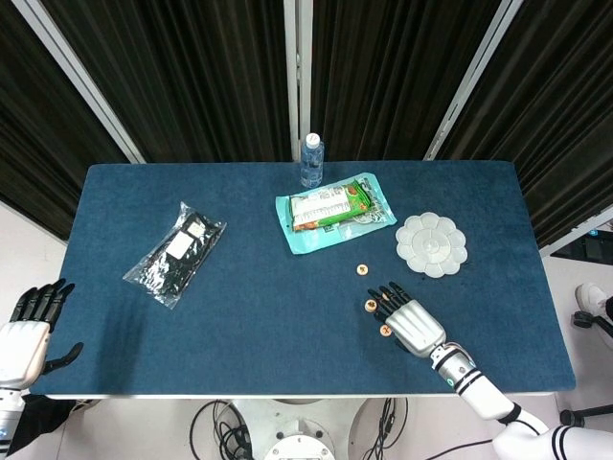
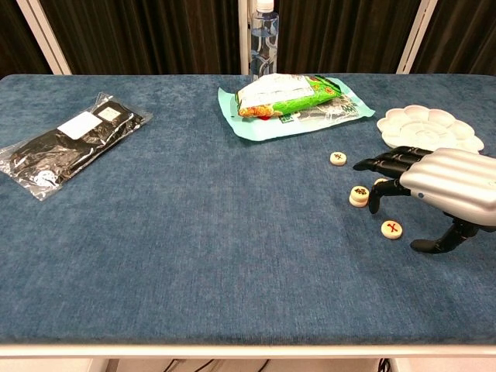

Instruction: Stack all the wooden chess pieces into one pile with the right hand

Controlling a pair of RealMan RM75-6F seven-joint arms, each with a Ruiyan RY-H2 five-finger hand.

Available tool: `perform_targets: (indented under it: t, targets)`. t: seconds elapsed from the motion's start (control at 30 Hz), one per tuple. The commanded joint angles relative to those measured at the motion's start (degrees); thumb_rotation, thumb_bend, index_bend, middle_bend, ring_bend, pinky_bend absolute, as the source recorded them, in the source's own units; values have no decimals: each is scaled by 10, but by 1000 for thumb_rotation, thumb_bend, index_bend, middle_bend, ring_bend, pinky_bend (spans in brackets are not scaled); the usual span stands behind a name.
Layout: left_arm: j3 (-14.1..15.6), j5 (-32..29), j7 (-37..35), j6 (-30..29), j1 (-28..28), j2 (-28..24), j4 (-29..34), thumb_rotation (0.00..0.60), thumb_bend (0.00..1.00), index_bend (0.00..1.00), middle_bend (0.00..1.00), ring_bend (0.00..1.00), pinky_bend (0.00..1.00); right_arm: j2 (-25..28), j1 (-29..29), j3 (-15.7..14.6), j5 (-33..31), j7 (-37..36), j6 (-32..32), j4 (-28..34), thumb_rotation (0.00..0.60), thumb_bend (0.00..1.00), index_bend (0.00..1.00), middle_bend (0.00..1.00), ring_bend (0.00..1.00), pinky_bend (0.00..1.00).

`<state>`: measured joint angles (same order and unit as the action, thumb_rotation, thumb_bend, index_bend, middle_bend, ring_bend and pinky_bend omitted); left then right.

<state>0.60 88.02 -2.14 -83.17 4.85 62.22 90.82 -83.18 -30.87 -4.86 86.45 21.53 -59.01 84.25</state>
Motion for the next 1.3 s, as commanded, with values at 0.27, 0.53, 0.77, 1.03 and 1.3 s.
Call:
perform_targets:
  t: [0.27, 0.53, 0.77, 1.03, 1.3]
  targets:
    - [1, -1, 1, 4, 1, 1, -1, 600, 231, 47, 0, 0, 0, -6, 1, 6, 0, -3, 6, -5, 600, 221, 402, 0, 0, 0]
    - [1, -1, 0, 3, 0, 0, -1, 600, 230, 47, 0, 0, 0, -6, 2, 9, 0, -2, 10, -5, 600, 234, 450, 0, 0, 0]
    - [1, 0, 0, 3, 1, 0, 0, 600, 230, 47, 0, 0, 0, -6, 4, 13, 0, -2, 9, -6, 600, 263, 482, 0, 0, 0]
    - [1, 1, -1, 1, 0, -1, 1, 600, 230, 47, 0, 0, 0, 0, 5, 17, 4, -8, 4, -1, 600, 272, 501, 0, 0, 0]
    - [2, 3, -1, 0, -1, -2, 2, 600, 230, 47, 0, 0, 0, 24, 0, 40, 3, -17, -10, 18, 600, 273, 510, 0, 0, 0]
